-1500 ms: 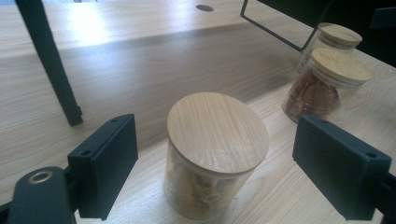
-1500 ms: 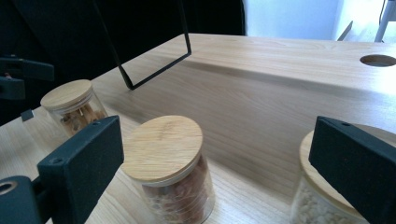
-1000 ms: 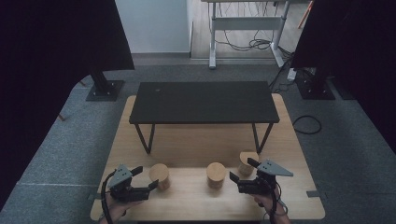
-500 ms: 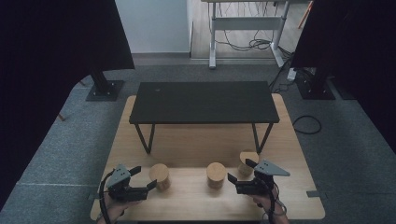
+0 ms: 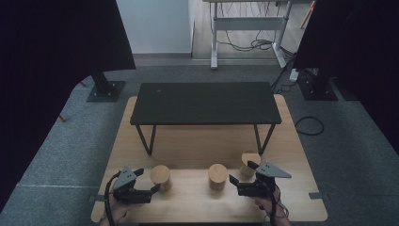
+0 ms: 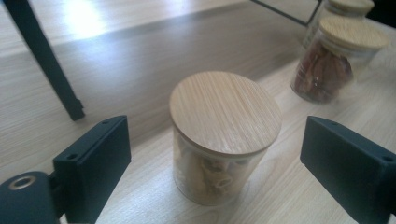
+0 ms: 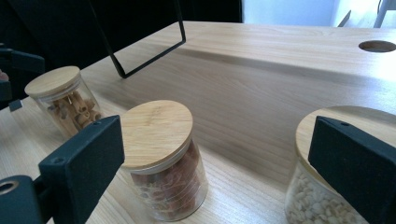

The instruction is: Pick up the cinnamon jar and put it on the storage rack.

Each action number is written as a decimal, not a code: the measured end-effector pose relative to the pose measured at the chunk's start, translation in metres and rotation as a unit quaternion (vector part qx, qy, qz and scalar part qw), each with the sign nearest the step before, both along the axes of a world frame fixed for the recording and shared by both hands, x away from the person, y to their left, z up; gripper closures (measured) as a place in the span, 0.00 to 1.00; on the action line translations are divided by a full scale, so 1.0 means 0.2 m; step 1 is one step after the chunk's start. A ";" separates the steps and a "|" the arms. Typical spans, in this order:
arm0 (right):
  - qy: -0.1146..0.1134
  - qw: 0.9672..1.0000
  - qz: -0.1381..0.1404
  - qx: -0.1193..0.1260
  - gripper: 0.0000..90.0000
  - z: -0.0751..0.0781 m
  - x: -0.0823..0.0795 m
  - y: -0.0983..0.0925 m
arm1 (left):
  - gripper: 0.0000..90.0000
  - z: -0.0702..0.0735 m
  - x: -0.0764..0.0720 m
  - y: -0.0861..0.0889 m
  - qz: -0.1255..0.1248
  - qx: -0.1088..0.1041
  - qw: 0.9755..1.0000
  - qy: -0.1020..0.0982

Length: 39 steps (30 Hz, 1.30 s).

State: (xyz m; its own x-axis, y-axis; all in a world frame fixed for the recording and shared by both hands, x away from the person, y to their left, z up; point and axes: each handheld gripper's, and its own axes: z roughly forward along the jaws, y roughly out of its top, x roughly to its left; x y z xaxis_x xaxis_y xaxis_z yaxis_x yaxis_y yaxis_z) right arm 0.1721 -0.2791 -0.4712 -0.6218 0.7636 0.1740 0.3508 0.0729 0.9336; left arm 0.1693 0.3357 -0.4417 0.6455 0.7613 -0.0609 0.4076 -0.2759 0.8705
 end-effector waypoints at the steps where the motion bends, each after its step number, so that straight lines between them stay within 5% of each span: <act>1: 0.002 1.000 0.001 -0.001 0.03 0.00 0.00 0.00 | 0.09 -0.01 0.01 0.00 -0.001 -0.001 1.000 0.002; 14: 0.006 1.000 0.005 -0.011 0.03 0.00 0.00 0.02 | 0.10 -0.04 0.04 -0.09 0.008 0.027 0.999 0.016; 39: 0.010 1.000 0.015 -0.020 0.03 0.01 0.00 0.04 | 0.10 -0.13 0.12 -0.12 -0.001 0.023 0.999 0.026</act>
State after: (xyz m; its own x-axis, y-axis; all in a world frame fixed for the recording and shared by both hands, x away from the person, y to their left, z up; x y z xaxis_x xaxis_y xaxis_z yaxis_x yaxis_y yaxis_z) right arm 0.1729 -0.2716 -0.4700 -0.6418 0.7506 0.1571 0.3665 0.1203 0.9226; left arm 0.1935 0.3114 -0.4668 0.6442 0.7626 -0.0593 0.4508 -0.3159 0.8349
